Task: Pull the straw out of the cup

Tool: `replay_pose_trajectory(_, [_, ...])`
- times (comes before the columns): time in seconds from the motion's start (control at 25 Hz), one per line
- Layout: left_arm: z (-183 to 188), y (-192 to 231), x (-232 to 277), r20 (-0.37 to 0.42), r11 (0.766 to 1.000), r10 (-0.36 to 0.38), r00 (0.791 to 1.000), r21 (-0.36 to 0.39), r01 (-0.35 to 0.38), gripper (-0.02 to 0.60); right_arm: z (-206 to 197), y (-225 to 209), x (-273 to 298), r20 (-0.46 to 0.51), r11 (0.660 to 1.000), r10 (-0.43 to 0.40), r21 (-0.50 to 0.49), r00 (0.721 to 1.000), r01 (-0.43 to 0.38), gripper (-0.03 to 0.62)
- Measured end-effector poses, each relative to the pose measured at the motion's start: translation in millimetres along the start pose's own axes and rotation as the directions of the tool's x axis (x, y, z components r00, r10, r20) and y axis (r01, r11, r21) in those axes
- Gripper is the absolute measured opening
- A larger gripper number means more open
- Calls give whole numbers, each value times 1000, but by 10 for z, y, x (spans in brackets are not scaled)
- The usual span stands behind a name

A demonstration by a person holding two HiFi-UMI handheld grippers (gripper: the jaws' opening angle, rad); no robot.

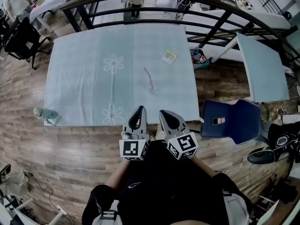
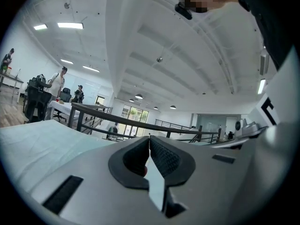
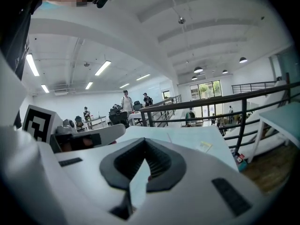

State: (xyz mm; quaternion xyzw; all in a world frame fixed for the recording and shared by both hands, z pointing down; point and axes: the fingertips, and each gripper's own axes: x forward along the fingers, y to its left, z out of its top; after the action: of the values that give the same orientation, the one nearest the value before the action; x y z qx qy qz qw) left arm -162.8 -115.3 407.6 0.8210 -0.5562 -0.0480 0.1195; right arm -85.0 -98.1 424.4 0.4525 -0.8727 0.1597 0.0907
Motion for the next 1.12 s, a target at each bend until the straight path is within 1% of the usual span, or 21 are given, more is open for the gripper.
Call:
replay_pose_trajectory(0.12, [-12,1,54,-6,1000,-27,1000,-1,27,18,-26,-54,-25,-15,999,-35,17,999,35,9])
replay_pose_trajectory(0.24, [5,30,112,-1,999,-34,999,-6,34,18,-72,-78,6,-37,999,-45,23,998,46,9])
replay_pose_trajectory(0.48, [33,131,128,-4,999,6,1000,-38,-6,18,-93,-40,174,-62,1000,-14,16,998,15,9])
replay_pose_trajectory(0.72, [-83,340,95,-51,996,62,997,-65,-65,18,-142,-47,337,-105,1000,8,3,994,-7,9])
replay_pose_trajectory(0.88, [-116,462,191,-45,997,64,997,-42,-66,18,-154,-141,489,-117,1000,13,-9,993,-14,9])
replay_pose_trajectory(1.12, [-114,551,336,-52,995,89,995,-36,-90,18,-86,-297,699,-125,999,27,-25,992,-31,9])
